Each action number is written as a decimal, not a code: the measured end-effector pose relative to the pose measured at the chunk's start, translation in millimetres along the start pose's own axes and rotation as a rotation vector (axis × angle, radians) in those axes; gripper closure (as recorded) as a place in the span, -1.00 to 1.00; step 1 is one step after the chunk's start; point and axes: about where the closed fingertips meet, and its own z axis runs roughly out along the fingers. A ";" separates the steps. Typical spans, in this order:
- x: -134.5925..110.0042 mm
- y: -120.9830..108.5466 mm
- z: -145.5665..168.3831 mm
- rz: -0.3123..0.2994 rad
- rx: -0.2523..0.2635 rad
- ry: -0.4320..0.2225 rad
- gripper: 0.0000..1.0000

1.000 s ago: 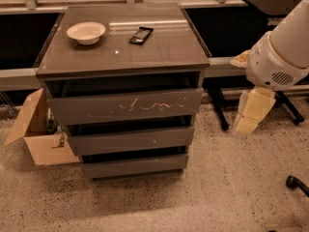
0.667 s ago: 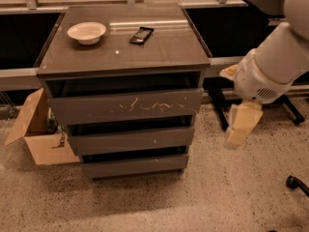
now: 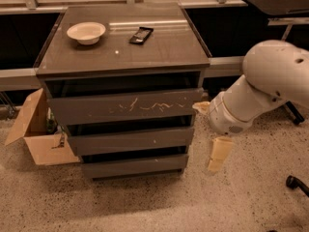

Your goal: Open bottom drawer

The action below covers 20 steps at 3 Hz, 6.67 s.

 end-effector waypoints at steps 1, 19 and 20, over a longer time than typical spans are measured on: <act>12.5 7.5 61.0 0.016 -0.069 -0.099 -1.00; 189.6 -138.7 582.9 -0.103 -0.080 -0.379 -1.00; 187.2 -139.4 592.3 -0.088 -0.085 -0.408 -0.62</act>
Offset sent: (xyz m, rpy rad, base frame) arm 0.0003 0.0092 -0.0465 0.0778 0.0480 0.0215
